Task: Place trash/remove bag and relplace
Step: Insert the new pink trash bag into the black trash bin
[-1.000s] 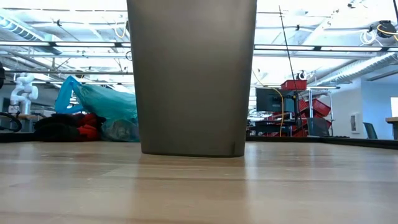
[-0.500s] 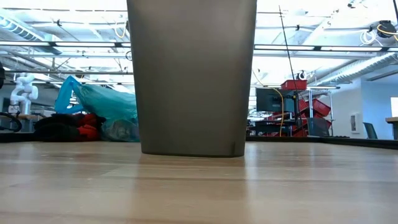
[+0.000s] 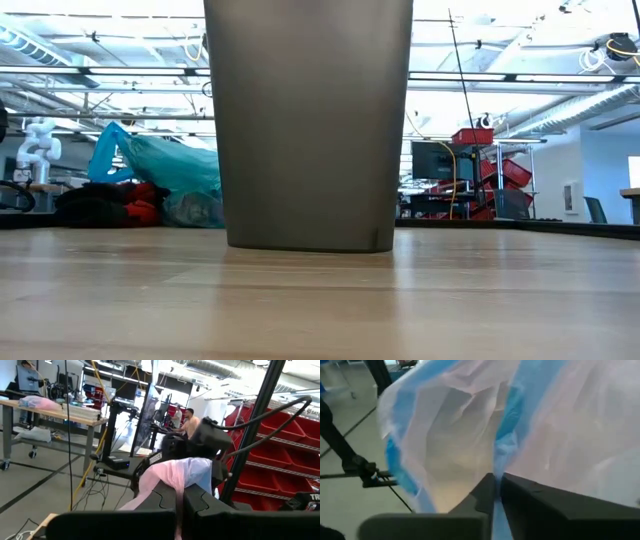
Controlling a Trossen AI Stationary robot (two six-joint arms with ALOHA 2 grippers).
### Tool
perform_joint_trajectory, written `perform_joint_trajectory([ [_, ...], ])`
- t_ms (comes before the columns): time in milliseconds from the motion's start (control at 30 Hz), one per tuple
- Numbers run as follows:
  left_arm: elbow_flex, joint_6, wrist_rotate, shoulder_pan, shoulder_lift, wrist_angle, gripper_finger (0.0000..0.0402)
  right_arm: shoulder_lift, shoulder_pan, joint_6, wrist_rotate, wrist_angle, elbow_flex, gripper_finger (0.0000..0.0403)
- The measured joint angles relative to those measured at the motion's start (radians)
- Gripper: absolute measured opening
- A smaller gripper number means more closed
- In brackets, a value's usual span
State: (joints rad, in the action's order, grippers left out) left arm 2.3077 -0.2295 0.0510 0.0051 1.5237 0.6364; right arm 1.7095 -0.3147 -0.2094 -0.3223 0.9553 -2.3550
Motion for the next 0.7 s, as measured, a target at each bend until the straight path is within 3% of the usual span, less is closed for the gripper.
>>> perform_joint_trajectory([
  [200,0.000,0.000,0.000,0.000,0.000,0.000,0.0000,-0.061,-0.018,0.015,-0.100,0.030,0.000,0.0108],
  [467,0.000,0.000,0.000,0.000,0.000,0.000,0.0000,-0.122,0.013,0.046,-0.085,-0.035,-0.002,0.0238],
  [600,0.000,0.000,0.000,0.000,0.000,0.000,0.0000,-0.115,-0.039,0.171,0.006,-0.137,-0.002,0.0249],
  [700,0.000,0.000,0.000,0.006,0.000,0.000,0.0000,-0.087,-0.067,0.215,0.020,-0.177,-0.003,0.0219],
])
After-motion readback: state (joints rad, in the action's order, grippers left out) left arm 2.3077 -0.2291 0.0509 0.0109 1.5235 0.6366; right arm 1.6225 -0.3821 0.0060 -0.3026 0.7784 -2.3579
